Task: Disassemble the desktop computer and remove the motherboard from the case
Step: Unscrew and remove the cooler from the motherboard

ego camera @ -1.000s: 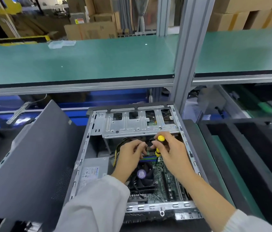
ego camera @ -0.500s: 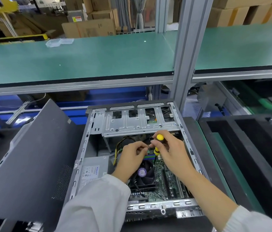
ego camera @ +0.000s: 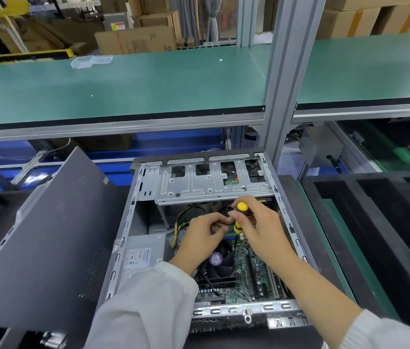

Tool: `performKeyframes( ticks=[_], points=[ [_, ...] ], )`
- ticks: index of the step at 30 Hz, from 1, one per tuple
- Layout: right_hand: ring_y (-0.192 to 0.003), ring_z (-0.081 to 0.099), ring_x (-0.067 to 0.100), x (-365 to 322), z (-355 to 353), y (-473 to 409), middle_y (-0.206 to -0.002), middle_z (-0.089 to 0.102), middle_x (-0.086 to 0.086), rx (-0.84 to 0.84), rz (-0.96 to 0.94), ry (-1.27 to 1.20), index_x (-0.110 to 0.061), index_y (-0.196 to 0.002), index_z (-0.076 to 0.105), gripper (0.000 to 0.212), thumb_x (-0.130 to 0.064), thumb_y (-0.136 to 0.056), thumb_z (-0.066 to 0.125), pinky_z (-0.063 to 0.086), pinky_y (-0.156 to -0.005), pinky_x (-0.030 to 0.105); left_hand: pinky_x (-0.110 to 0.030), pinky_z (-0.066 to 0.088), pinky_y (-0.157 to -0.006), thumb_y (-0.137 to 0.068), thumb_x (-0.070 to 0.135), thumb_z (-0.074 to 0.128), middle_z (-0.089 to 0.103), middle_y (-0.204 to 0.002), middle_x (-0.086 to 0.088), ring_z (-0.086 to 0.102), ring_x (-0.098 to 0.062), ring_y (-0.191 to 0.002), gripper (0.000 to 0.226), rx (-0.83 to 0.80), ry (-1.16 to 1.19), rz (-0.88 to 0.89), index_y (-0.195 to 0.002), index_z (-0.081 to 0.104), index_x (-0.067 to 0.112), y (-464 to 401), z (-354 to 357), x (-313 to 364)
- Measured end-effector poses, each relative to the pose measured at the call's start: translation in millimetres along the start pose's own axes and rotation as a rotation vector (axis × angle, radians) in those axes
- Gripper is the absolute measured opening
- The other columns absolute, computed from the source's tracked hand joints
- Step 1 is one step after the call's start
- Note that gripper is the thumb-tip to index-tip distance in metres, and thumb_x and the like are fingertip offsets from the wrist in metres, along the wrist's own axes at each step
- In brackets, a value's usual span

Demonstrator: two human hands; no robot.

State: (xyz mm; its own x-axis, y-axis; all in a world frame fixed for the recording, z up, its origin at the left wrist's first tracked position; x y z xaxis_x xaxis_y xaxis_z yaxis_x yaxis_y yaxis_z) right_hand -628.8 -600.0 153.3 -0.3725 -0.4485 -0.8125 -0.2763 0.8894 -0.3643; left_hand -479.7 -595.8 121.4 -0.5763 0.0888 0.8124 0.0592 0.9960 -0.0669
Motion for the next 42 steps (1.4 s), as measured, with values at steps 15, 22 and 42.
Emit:
performKeyframes(
  ticks=[15,22,42],
  points=[
    [-0.067,0.058,0.007,2,-4,-2,-0.076,0.064,-0.006,0.069,0.059,0.038,-0.017,-0.095,0.056,0.006,-0.022,-0.093,0.058,0.044,-0.058,0.021,-0.014,0.048,-0.071,-0.083,-0.004,0.056,0.073,-0.087,0.002,0.06,-0.001,-0.067,0.032,-0.09,0.128,-0.018,-0.104,0.063,0.018,5,-1,8],
    [-0.071,0.063,0.014,3,-6,-2,-0.077,0.066,-0.005,0.1,0.078,-0.004,-0.024,-0.095,0.055,0.006,-0.03,-0.093,0.055,0.052,-0.062,0.039,-0.021,0.052,-0.074,-0.087,-0.002,0.057,0.073,-0.088,-0.002,0.066,-0.017,-0.074,0.028,-0.071,0.157,-0.035,-0.112,0.061,0.01,5,-1,9],
    [-0.094,0.056,0.022,-39,-3,-6,-0.101,0.06,0.001,-0.324,-0.092,0.575,-0.017,-0.115,0.053,0.03,-0.039,-0.096,0.045,0.045,-0.073,0.034,-0.019,0.042,-0.062,-0.077,-0.006,0.065,0.059,-0.07,0.005,0.053,0.002,-0.061,0.024,-0.325,0.204,0.008,-0.08,0.058,0.017,9,-10,22]
  ],
)
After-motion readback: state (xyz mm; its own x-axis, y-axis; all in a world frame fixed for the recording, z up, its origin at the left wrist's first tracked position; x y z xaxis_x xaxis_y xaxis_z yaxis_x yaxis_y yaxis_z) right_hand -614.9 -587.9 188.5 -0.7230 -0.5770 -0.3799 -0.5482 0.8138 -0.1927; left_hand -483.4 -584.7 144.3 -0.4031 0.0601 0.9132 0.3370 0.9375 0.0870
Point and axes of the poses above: each hand's wrist, its own y-axis away from the middle knuckle, its own z-axis out of the palm, x = y × z, the point moved 2 cm from there along -y, towards the middle knuckle
